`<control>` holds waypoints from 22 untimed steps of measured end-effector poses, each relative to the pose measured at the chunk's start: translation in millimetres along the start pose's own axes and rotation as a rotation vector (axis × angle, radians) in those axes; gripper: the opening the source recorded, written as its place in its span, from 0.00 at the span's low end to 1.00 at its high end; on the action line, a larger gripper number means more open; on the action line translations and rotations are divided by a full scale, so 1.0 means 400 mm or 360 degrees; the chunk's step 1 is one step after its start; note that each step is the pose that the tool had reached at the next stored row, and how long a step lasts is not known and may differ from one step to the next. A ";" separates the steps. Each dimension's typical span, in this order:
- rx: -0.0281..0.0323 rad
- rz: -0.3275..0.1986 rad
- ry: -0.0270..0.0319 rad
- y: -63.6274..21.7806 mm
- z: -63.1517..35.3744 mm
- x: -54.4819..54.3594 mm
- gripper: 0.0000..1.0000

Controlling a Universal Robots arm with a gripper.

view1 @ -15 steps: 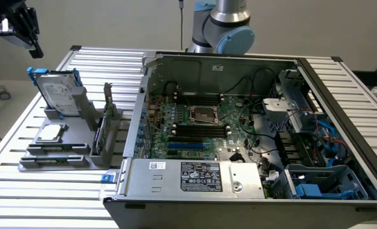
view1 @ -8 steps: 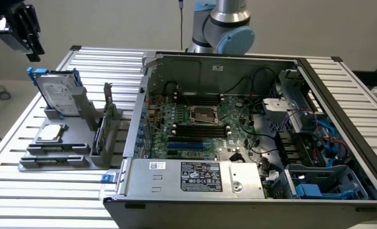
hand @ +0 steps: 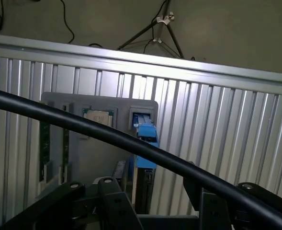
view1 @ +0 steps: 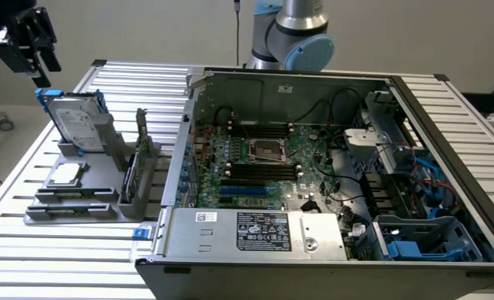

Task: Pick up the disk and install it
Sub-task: 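Pick up the disk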

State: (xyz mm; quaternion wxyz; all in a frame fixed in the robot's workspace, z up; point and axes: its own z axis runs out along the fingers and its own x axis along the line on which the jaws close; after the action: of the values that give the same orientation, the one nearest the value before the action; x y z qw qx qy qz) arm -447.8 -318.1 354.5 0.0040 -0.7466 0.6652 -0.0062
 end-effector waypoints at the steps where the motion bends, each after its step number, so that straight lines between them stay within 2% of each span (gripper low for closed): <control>1: 0.00000 0.0010 0.00002 0.000 0.004 0.001 0.60; 7: -0.00002 0.0058 0.00008 0.004 0.032 0.006 0.60; 22: -0.00003 0.0077 0.00012 0.011 0.100 0.018 0.60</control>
State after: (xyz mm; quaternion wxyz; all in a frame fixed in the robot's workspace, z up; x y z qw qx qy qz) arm -450.7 -325.7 314.4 0.0038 -0.7302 0.6832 -0.0063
